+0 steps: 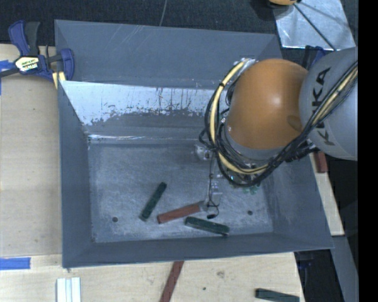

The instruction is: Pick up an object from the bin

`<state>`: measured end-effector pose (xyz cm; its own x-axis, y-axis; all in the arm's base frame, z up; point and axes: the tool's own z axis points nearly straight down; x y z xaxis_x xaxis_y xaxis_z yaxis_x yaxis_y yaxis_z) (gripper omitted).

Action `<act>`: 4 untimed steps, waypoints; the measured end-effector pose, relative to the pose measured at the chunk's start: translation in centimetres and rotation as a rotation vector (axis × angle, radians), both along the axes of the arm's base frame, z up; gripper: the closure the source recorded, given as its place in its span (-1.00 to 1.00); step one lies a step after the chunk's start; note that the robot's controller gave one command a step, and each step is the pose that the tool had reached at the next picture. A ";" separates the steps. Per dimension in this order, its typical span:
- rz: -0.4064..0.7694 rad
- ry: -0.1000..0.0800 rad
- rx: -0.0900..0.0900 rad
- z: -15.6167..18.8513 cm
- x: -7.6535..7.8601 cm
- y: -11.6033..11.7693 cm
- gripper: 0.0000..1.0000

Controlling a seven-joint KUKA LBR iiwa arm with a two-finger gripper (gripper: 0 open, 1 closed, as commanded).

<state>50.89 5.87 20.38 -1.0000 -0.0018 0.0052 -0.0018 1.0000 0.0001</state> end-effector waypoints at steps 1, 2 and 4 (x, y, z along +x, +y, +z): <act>-0.002 -0.008 0.000 0.4 0.2 0.0 -1.00; -0.001 -0.017 0.001 -4.0 1.2 0.1 -1.00; 0.252 -0.008 0.001 -13.3 3.2 3.5 1.00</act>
Offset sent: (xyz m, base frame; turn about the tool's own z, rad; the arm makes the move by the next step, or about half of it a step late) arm 0.0210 0.0039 -0.1178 -0.0012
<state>54.08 9.38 7.08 -0.9679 -0.2514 -0.0027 -0.2514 0.9679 0.0004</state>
